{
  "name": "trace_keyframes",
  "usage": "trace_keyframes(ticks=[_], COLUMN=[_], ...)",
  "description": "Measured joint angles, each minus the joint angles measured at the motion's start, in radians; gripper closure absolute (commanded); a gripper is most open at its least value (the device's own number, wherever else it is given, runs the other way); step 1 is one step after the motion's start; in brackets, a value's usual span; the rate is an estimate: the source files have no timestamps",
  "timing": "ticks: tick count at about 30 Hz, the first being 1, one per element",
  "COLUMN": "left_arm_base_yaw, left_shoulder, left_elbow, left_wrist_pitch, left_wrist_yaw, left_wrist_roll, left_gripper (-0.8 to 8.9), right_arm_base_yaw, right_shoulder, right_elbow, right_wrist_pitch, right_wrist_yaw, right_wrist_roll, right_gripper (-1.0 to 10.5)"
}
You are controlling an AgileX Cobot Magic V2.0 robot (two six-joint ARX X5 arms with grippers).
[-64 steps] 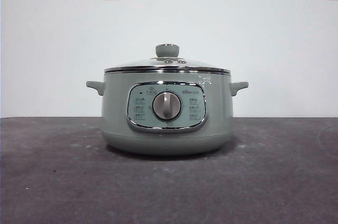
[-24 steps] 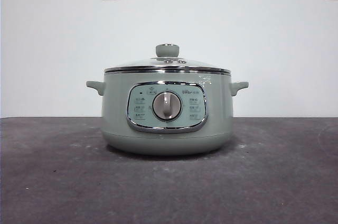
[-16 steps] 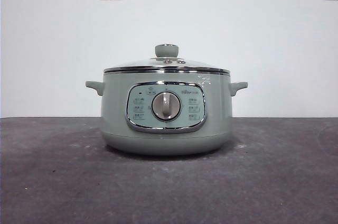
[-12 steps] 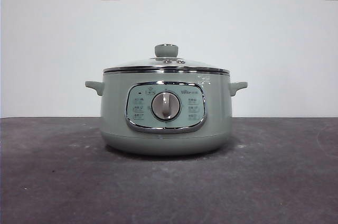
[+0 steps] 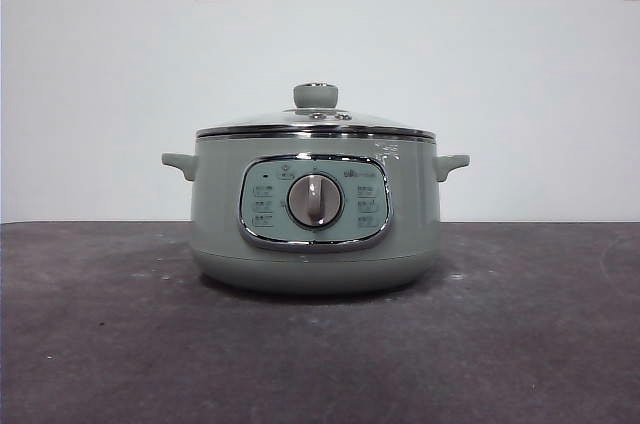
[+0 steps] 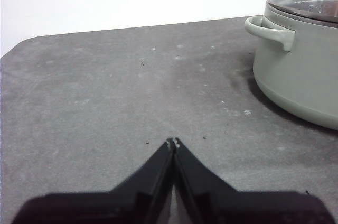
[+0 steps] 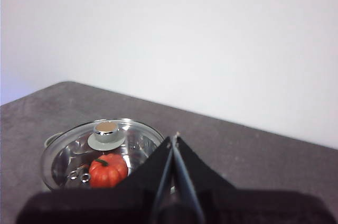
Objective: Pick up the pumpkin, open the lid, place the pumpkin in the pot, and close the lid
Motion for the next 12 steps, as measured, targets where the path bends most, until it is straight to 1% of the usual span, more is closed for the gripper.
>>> trace_keyframes(ticks=[6, 10, 12], left_arm_base_yaw=[0.0, 0.0, 0.0], left_shoulder=[0.0, 0.0, 0.0], left_elbow=[0.0, 0.0, 0.0], left_wrist_pitch=[0.0, 0.0, 0.0], left_wrist_yaw=[0.0, 0.0, 0.0], left_wrist_roll=[0.0, 0.0, 0.0], left_gripper=[8.17, 8.17, 8.17], right_arm_base_yaw=[0.0, 0.0, 0.0], right_shoulder=[-0.152, -0.249, -0.283], right_elbow=[-0.318, -0.501, -0.557], right_wrist_pitch=[0.22, 0.311, 0.326], right_wrist_yaw=[0.001, 0.006, 0.032], right_wrist_roll=[-0.003, 0.006, 0.016], right_gripper=[9.5, 9.5, 9.5])
